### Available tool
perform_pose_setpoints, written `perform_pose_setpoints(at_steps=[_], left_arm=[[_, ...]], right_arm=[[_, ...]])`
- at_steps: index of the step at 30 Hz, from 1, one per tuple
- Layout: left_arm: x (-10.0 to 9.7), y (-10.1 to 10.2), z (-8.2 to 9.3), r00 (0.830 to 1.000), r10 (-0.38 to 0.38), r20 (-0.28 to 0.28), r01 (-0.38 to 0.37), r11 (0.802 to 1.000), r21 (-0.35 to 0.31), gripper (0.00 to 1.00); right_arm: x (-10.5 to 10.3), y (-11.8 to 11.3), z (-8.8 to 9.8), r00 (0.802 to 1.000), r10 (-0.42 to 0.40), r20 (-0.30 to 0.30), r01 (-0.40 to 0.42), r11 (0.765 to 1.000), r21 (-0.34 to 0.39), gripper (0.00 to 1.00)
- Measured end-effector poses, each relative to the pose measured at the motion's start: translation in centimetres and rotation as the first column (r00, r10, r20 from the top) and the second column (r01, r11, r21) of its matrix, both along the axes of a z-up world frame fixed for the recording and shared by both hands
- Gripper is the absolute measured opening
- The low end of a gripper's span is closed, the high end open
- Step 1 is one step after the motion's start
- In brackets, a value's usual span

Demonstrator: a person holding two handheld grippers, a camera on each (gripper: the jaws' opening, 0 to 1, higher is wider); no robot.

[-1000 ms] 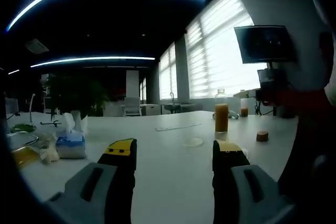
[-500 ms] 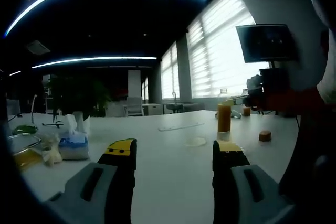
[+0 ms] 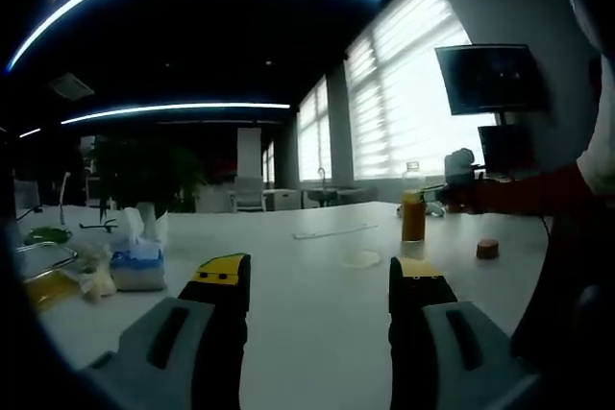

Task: Open the Petri dish lid, place the lid on the table, pour the liquid culture medium into the Petri dish, pick up the Petri dish lid from the table, and close the Petri dish

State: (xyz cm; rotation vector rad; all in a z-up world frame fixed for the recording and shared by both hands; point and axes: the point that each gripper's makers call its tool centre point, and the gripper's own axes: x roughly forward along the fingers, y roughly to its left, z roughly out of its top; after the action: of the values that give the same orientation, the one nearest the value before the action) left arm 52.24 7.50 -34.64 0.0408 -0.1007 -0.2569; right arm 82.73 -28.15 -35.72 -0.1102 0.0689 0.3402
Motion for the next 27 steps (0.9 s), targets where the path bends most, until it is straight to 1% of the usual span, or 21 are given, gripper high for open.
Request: perform_pose_setpoints(at_steps=[3, 6, 13, 23, 27], left_arm=[[0.0, 0.2, -0.1, 1.000, 0.004, -0.003, -0.004, 1.000, -0.001, 0.50], [0.0, 0.3, -0.2, 1.000, 0.009, -0.004, -0.009, 1.000, -0.002, 0.50], [0.1, 0.6, -0.4, 1.000, 0.017, -0.006, -0.017, 1.000, -0.009, 0.50], [-0.1, 0.7, -0.4, 1.000, 0.022, -0.005, -0.022, 1.000, -0.013, 0.50], [-0.2, 1.1, -0.6, 0.999, 0.033, -0.009, -0.033, 0.999, -0.012, 0.50]], right_arm=[[0.5, -0.3, -0.4, 1.000, -0.014, -0.008, 0.014, 1.000, -0.010, 0.45], [0.6, -0.3, -0.5, 1.000, -0.013, -0.013, 0.013, 1.000, 0.007, 0.44], [0.8, -0.2, -0.6, 1.000, -0.012, -0.006, 0.012, 1.000, 0.001, 0.45], [0.9, -0.1, -0.6, 1.000, -0.019, 0.006, 0.019, 1.000, 0.021, 0.45], [0.9, -0.1, -0.6, 1.000, -0.016, 0.009, 0.016, 1.000, 0.009, 0.44]])
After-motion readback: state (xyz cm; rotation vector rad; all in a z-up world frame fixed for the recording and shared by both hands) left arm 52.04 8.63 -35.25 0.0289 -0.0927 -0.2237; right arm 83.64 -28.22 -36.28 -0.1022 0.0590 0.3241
